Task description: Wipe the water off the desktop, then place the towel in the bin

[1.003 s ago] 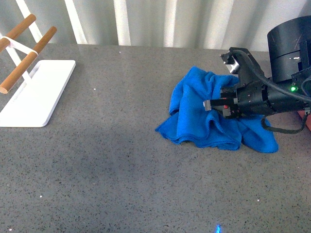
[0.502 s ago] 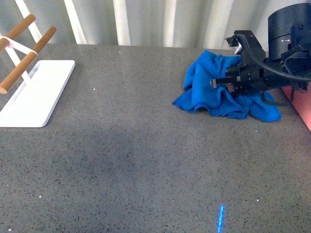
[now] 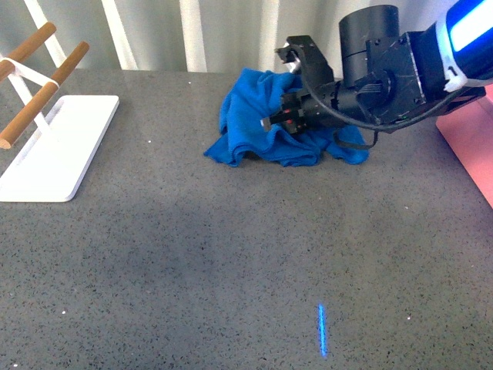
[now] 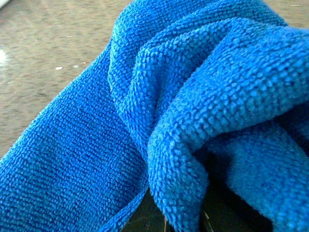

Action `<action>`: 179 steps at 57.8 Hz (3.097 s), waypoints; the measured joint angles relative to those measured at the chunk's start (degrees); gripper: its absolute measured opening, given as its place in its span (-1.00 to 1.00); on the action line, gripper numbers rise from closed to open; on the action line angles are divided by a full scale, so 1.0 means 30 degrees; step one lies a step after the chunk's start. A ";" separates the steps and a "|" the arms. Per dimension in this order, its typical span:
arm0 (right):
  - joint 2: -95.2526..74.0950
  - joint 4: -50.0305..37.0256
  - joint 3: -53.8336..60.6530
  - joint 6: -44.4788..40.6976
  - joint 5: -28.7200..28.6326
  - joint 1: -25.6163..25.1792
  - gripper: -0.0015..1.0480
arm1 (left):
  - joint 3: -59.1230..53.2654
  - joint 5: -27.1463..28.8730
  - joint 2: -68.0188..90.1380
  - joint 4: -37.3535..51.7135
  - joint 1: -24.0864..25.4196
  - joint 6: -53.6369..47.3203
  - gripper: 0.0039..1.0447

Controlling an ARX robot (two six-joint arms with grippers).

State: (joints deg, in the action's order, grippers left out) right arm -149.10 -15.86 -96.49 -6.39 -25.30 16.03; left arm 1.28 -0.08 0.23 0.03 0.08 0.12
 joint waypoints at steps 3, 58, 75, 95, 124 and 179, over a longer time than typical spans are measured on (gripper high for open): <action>0.0007 -0.0007 0.0175 0.0000 -0.0182 0.0350 -0.94 | 0.0000 0.0000 0.0000 0.0000 0.0000 0.0000 0.87; 0.9027 0.4969 1.2830 -0.9296 -0.0852 -0.4437 -0.94 | 0.0000 0.0000 0.0000 0.0000 0.0000 0.0000 0.87; 0.9479 0.5639 1.1956 -0.9828 -0.0160 -0.5166 -0.94 | 0.0000 0.0000 0.0000 0.0000 0.0000 0.0007 0.87; 1.1672 0.6419 0.7257 -0.8138 0.0554 -0.4146 -0.94 | 0.0000 0.0000 0.0000 0.0000 0.0000 0.0007 0.87; 1.6181 0.7919 0.3723 -0.5931 -0.0495 -0.8138 -0.94 | 0.0000 0.0000 0.0000 0.0000 0.0000 0.0007 0.87; 1.8207 0.8706 0.6907 -0.5333 -0.3752 -1.7558 -0.94 | 0.0000 0.0000 0.0000 0.0000 0.0000 0.0007 0.87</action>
State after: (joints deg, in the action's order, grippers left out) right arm -94.48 10.26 -75.77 -22.39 -36.56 -36.64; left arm 1.28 -0.08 0.23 0.03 0.08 0.14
